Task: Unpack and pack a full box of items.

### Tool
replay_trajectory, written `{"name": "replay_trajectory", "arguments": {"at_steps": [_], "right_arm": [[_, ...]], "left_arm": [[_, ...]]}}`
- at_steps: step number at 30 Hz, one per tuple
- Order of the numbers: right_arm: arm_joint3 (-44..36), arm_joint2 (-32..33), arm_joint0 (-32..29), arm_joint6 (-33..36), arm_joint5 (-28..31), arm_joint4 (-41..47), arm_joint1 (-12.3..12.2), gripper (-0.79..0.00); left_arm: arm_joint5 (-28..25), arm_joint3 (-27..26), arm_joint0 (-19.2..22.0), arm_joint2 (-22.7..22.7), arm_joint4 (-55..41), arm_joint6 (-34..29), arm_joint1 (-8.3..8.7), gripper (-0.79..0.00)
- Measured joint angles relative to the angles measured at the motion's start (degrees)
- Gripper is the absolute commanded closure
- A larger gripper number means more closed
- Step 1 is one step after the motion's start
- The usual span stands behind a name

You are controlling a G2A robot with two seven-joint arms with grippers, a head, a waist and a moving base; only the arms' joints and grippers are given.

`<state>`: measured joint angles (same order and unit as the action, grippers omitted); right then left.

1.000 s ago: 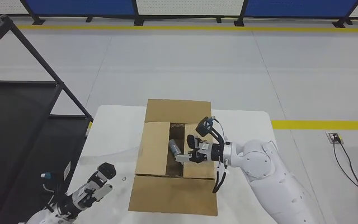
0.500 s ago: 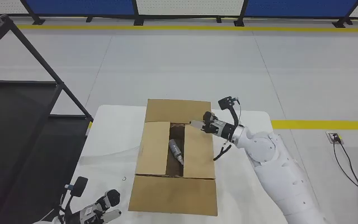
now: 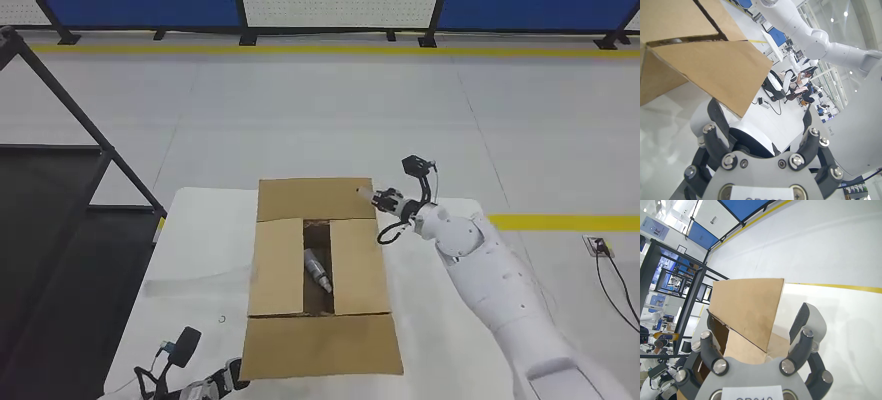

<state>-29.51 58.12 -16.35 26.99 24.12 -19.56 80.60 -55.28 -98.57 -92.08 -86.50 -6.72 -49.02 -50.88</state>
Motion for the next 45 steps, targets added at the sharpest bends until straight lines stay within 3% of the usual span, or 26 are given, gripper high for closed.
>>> {"name": "replay_trajectory", "arguments": {"at_steps": [6, 14, 26, 36, 45], "right_arm": [[7.5, -0.7, 3.1, 3.6, 5.3, 4.8, 1.9, -0.785], [11.5, -0.5, 5.0, 7.4, 12.8, 8.5, 3.1, -0.785], [13.3, 0.7, 6.9, 9.8, 20.1, 11.5, 3.1, -0.785], [11.5, 1.6, 7.9, 11.6, 25.7, 11.7, 2.1, -0.785], [6.6, 2.4, 7.7, 21.7, 28.1, 14.6, 0.7, -0.785]], "left_arm": [[-0.8, -0.7, 0.6, 1.1, -1.1, 0.8, 1.44, -0.785], [-2.2, 0.5, 1.3, 1.9, -3.4, 2.2, 2.53, -0.785], [-1.9, -2.2, 2.5, 2.2, -4.9, 11.8, 1.81, -0.785], [4.9, -5.3, 4.6, 2.2, 2.2, 22.5, 0.42, -0.785], [12.3, -6.1, 8.6, 4.6, 9.2, 28.3, -0.81, -0.785]]}}
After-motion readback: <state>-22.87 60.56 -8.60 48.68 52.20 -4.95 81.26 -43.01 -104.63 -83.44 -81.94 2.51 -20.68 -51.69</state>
